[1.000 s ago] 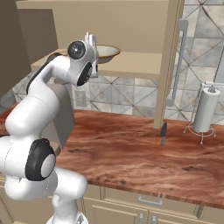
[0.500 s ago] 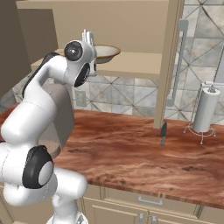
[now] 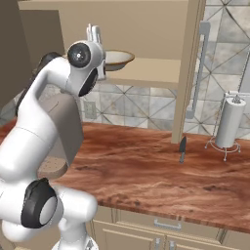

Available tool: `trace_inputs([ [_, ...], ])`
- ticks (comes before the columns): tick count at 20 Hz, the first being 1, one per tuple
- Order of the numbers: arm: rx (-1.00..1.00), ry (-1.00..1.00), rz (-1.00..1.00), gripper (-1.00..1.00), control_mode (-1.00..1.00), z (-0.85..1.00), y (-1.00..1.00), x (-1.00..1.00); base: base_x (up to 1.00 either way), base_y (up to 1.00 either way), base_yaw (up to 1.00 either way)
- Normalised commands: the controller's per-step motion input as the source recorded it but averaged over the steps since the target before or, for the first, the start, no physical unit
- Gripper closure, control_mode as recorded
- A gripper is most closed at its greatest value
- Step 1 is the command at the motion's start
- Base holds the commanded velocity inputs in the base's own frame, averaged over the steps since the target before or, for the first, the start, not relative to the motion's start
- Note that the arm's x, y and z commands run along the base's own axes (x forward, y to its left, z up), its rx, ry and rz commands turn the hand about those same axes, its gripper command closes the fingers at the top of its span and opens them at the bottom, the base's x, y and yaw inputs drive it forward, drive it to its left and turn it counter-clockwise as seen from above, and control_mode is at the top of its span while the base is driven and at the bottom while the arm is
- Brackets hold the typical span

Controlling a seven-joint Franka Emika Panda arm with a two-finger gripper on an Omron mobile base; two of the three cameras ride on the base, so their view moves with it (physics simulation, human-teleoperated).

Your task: Pick the mug and place it in the sink. Pick the bowl and place it in the open cabinet and then close the cabinet.

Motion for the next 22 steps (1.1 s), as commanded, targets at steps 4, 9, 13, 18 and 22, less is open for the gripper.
trace_inputs([
  [4, 0.0, 0.01, 0.0, -1.0, -1.0, 0.14, -0.04, -0.88, 0.0, 0.0, 0.0],
  [9, -0.06, -0.02, 0.0, -1.0, -1.0, -0.2, 0.0, -1.0, 0.0, 0.0, 0.0],
  [13, 0.0, -0.23, 0.0, -1.0, -1.0, 0.01, 0.0, -0.92, 0.0, 0.0, 0.0],
  [18, -0.01, -0.15, 0.0, -1.0, -1.0, 0.03, 0.0, -0.83, 0.0, 0.0, 0.0],
  [22, -0.03, 0.09, 0.0, -1.0, -1.0, 0.17, 0.0, -0.84, 0.0, 0.0, 0.0],
])
